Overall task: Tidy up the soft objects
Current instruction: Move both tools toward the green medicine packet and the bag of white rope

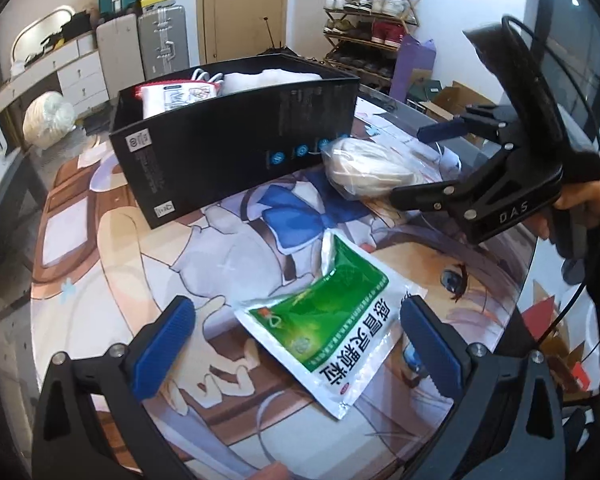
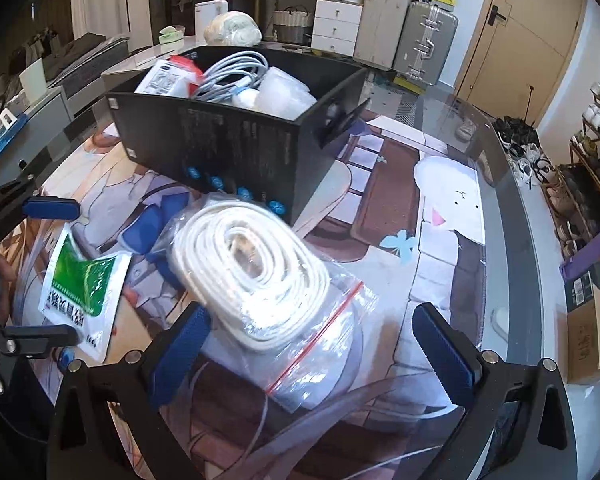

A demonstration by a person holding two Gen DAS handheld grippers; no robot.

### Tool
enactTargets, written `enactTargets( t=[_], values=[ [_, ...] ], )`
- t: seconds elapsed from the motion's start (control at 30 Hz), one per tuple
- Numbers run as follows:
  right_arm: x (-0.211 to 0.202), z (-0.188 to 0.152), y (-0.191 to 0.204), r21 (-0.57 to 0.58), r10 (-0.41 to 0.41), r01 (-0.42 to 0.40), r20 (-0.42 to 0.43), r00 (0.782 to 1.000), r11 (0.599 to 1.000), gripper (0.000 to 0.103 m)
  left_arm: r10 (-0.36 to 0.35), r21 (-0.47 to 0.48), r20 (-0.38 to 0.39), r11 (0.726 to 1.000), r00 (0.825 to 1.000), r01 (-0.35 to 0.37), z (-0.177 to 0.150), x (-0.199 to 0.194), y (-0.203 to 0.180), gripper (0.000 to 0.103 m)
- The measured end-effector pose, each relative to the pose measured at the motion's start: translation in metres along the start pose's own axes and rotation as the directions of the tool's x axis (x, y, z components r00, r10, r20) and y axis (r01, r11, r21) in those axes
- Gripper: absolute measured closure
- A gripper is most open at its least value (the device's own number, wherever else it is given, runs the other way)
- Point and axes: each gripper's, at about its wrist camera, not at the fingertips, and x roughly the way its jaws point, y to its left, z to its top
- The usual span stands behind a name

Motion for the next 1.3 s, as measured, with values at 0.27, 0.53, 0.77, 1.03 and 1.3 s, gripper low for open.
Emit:
enactTargets(
  t=[0.27,0.53,0.77,1.03,1.3],
  values=[
    [0.011,0.009,-0.001,0.006,0.080,-0.080,0.004,0.997,0.997,0.000,0.045,-0.045,-0.018,0.998,0.999,-0.045,0.004,0.001,0.013,0.000],
    [0.018,0.019,0.005,-0.017,0.125,-0.124,0.005,0.992,0.992,0.000,0.119,-0.139,-0.025,0.983,0.993,-0.122,0.005,0.001,0.039,0.000],
    [0.020,0.024,0.017,-0.045,0.173,-0.172,0.007,0.985,0.984,0.001,0.036,-0.127,0.006,0.991,0.999,-0.035,0.001,-0.006,0.043,0.000],
    [0.016,0.022,0.022,-0.069,0.179,-0.177,0.016,0.984,0.982,0.014,0.020,-0.023,-0.004,1.000,1.000,-0.020,0.014,-0.004,0.027,0.000],
    [0.003,0.013,0.031,-0.086,0.185,-0.182,0.036,0.982,0.980,0.041,-0.019,0.063,-0.054,0.998,0.998,0.022,0.021,0.004,0.018,0.000]
  ],
)
